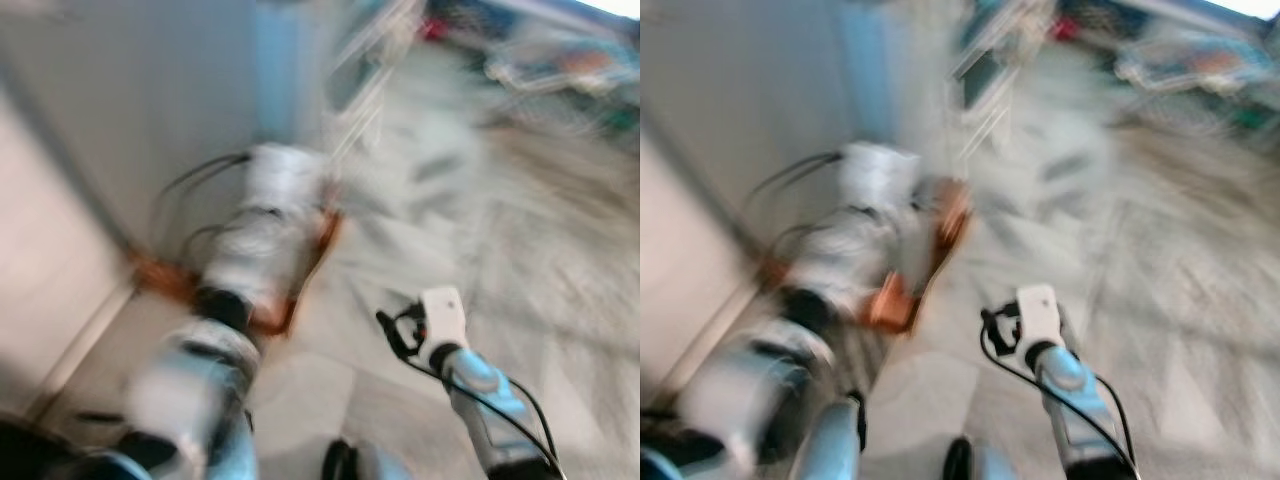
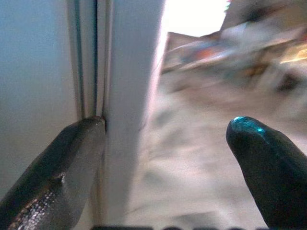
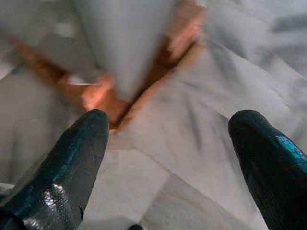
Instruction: Restocking fridge
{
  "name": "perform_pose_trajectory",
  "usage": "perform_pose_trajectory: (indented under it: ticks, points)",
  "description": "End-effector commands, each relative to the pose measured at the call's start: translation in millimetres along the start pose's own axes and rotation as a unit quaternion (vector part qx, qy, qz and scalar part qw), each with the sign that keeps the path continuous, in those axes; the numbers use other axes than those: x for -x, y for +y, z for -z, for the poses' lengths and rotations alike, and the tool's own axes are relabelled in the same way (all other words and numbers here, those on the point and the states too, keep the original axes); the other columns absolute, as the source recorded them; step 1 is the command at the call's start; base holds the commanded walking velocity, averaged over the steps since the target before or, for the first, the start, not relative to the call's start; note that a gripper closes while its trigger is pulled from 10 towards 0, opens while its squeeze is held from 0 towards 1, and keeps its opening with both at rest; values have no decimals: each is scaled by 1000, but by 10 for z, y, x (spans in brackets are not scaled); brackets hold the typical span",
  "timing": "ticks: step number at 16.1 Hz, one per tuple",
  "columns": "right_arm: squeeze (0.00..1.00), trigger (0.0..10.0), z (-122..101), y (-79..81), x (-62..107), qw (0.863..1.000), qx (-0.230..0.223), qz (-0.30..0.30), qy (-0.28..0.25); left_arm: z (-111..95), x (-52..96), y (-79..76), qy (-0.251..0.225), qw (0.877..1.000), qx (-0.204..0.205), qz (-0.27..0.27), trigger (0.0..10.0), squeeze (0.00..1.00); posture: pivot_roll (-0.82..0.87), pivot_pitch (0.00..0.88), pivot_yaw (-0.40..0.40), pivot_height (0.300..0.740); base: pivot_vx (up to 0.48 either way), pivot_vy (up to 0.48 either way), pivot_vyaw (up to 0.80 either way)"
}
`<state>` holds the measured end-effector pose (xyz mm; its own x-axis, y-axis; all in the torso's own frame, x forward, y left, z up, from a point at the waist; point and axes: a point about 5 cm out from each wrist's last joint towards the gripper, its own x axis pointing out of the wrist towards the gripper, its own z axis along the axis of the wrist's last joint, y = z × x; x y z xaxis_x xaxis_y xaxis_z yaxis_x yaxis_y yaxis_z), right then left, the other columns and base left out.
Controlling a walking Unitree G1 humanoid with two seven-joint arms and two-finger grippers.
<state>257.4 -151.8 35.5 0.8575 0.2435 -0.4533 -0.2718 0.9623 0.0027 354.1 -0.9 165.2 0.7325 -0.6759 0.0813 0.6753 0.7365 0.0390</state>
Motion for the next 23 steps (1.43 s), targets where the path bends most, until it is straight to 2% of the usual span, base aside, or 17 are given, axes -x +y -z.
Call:
perform_pose_trajectory:
  ticks: [1, 2, 3, 4, 5, 6, 7, 8, 11, 12, 14, 15, 16, 17, 19, 21, 23]
  points:
    - [0, 10000, 40, 14, 12, 1000, 8, -9, 13, -519, -226, -948, -98, 976, -14, 195, 10000, 0, 96, 156, -142, 740, 0, 0, 0]
    - [0, 10000, 45, 24, 13, 1000, 8, -12, 15, -574, -215, -1139, -107, 967, 2, 232, 10000, 0, 94, 157, -140, 740, 0, 0, 0]
    - [0, 10000, 52, 23, 16, 1000, 1, -10, 17, -481, -251, -972, -92, 974, -25, 204, 10000, 0, 92, 158, -134, 740, 0, 0, 0]
    - [0, 10000, 51, 25, 16, 1000, -1, -10, 17, -439, -259, -868, -84, 978, -32, 186, 10000, 0, 92, 159, -131, 740, 0, 0, 0]
    - [0, 10000, 55, 23, 17, 1000, -4, -9, 17, -381, -251, -710, -69, 984, -29, 162, 10000, 0, 92, 159, -129, 740, 0, 0, 0]
    - [0, 10000, 59, 29, 13, 1000, -7, -9, 17, -266, -169, -355, -45, 993, -28, 105, 10000, 0, 102, 161, -123, 740, 0, 0, 0]
    - [0, 10000, 59, 31, 10, 1000, -8, -9, 17, -221, -108, -219, -35, 996, -26, 83, 10000, 0, 102, 161, -123, 740, 0, 0, 0]
    - [0, 10000, 58, 34, 0, 1000, -9, -11, 17, -96, 59, 52, -9, 999, -29, 34, 10000, 0, 113, 160, -123, 740, 0, 0, 0]
    - [0, 10000, 12, 38, 5, 1000, -11, -10, -3, 185, 383, 431, 24, 998, -28, -51, 10000, 0, 111, 157, -128, 740, 0, 0, 0]
    - [0, 10000, -18, 32, 18, 1000, -13, -7, -16, 317, 564, 556, 37, 995, -12, -89, 10000, 0, 113, 158, -128, 740, 0, 0, 0]
    - [0, 10000, -36, 17, 33, 999, -17, -1, -27, 487, 864, 660, 57, 990, -8, -130, 10000, 0, 111, 159, -128, 740, 0, 0, 0]
    - [0, 10000, -44, -4, 40, 999, -19, 7, -32, 573, 1051, 697, 72, 986, -14, -147, 10000, 0, 116, 159, -126, 740, 0, -277, 0]
    - [0, 10000, -60, -24, 42, 999, -20, 12, -39, 672, 1299, 751, 88, 980, -1, -176, 10000, 0, 125, 159, -129, 740, 0, -480, 0]
    - [0, 10000, -62, -35, 38, 999, -19, 15, -39, 711, 1411, 758, 95, 977, 4, -188, 10000, 0, 133, 160, -129, 740, 0, -480, 0]
    - [0, 10000, -51, -52, 27, 999, -14, 19, -31, 721, 1511, 755, 100, 975, 1, -197, 10000, 0, 142, 162, -131, 740, 0, 0, 0]
    - [0, 10000, -44, -56, 16, 999, -13, 19, -28, 695, 1630, 826, 99, 968, 6, -231, 10000, 0, 152, 163, -134, 740, 0, 0, 0]
    - [0, 10000, -53, -58, 7, 999, -13, 20, -32, 704, 1685, 811, 103, 965, 10, -239, 10000, 0, 151, 157, -136, 740, 0, -480, 0]
